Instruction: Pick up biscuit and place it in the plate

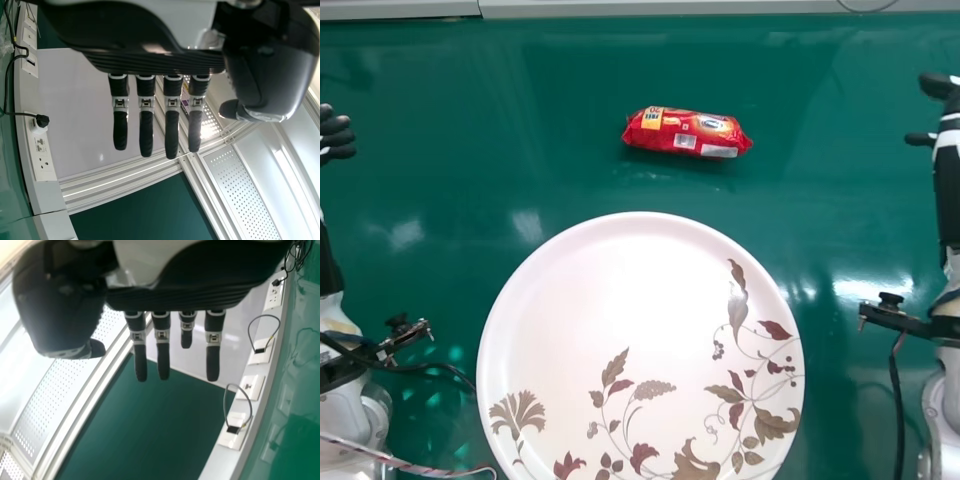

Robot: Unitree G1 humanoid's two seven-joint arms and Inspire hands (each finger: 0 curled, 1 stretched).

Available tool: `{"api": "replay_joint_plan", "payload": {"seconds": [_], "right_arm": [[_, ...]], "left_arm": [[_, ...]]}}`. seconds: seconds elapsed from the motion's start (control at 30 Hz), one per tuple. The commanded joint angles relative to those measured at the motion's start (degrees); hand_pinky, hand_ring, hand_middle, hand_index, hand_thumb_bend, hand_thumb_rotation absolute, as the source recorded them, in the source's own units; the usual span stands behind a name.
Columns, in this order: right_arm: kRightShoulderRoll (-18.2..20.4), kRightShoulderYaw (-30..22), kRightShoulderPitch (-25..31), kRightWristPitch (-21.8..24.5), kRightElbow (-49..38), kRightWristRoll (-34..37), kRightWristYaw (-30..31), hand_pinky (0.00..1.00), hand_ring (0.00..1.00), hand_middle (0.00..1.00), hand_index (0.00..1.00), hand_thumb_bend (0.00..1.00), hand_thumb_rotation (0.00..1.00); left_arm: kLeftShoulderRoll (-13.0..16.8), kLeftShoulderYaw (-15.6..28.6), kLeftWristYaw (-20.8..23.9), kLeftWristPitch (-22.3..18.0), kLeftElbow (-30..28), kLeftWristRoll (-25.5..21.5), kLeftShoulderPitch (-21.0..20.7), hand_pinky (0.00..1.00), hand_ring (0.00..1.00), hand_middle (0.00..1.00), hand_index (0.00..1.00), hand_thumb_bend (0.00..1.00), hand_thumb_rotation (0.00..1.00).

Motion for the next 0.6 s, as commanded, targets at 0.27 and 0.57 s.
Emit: {"api": "replay_joint_plan", "payload": {"seconds": [0.27, 0.57], "right_arm": [[-7.51, -0.34, -2.29, 5.63, -2.30, -0.04, 7.29, 0.71, 0.84, 0.89, 0.87, 0.61, 0.39], [-13.77, 1.00, -8.00, 6.52, -1.24, -2.39, 11.04, 0.63, 0.78, 0.86, 0.83, 0.57, 0.25]], "left_arm": [[0.51, 0.48, -0.21, 0.69, -0.16, 0.54, 0.41, 0.55, 0.62, 0.65, 0.68, 0.23, 0.60], [1.66, 0.22, -0.67, -0.94, 1.41, 0.31, -0.17, 0.53, 0.61, 0.65, 0.68, 0.27, 0.62]]}}
